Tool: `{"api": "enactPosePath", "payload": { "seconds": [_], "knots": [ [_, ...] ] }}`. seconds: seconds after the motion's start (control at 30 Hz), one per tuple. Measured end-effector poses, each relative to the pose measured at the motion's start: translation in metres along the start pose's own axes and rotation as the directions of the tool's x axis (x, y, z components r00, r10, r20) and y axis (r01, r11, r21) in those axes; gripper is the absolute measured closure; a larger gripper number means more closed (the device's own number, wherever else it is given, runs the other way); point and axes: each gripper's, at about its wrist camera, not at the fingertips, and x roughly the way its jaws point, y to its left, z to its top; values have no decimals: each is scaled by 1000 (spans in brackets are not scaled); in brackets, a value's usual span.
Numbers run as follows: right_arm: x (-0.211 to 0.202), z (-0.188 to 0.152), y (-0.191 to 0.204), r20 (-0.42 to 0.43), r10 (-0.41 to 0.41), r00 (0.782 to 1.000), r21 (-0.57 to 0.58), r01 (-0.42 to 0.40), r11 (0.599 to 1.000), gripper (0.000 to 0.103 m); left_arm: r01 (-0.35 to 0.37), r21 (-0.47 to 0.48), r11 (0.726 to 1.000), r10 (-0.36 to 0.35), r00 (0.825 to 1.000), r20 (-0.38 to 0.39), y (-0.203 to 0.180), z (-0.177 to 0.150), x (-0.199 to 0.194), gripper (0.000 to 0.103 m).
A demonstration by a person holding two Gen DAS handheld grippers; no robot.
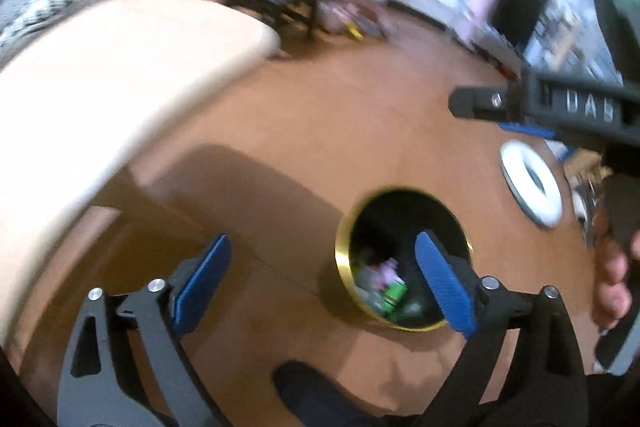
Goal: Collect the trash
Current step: 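Return both tools to the table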
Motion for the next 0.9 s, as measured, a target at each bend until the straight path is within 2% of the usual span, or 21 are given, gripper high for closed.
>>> {"api": "enactPosePath", "payload": {
  "seconds": [0.13,0.2,0.3,0.37,0.5,0.6,0.73,0.9],
  "knots": [
    [-16,8,78,52,109,993,-95,-104,990,25,-143,-92,985,150,986,75,70,2,-61,9],
    [-21,7,126,55,173,983,-152,-163,975,25,-224,-160,961,243,964,106,114,-5,-99,8],
    [-29,2,196,59,256,965,-242,-235,941,25,-305,-254,918,341,933,114,170,-20,-141,7],
    [-33,-6,238,50,306,951,-298,-278,913,25,-371,-324,870,423,900,104,216,-36,-174,7],
    [-35,-25,319,2,386,922,-393,-354,848,25,-478,-394,785,546,835,75,276,-64,-219,7],
    [-36,-40,367,-25,416,909,-447,-382,809,25,-510,-438,740,588,807,52,312,-84,-248,7],
    [-29,-54,409,-62,440,896,-479,-414,774,25,-539,-467,701,624,780,37,342,-104,-274,7],
    [-20,-72,452,-92,442,892,-517,-422,744,25,-559,-472,681,644,765,24,365,-119,-286,7]
  ]
}}
